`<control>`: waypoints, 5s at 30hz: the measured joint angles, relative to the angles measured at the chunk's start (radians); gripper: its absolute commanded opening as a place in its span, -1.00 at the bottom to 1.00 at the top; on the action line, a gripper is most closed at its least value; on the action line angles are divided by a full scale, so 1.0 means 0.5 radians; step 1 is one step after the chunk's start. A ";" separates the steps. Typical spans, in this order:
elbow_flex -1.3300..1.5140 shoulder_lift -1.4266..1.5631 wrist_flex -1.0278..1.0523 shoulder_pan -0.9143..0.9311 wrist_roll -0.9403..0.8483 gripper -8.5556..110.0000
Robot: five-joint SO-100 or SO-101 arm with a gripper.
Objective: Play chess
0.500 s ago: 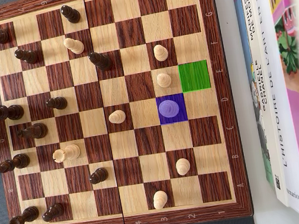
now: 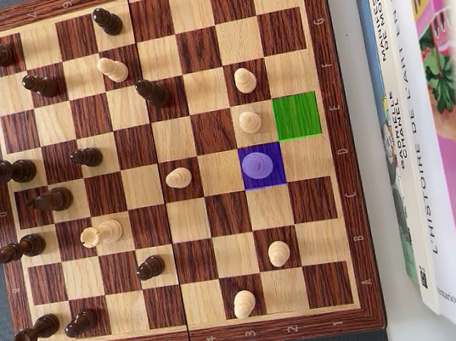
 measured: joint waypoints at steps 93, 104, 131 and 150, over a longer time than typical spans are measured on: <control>-1.580 -1.448 4.519 -0.061 -0.144 -0.58; -1.875 -1.789 5.120 -0.061 -0.061 -0.58; -2.930 -3.074 5.789 -0.138 0.092 -0.51; -3.332 -3.682 5.789 -0.015 0.092 -0.52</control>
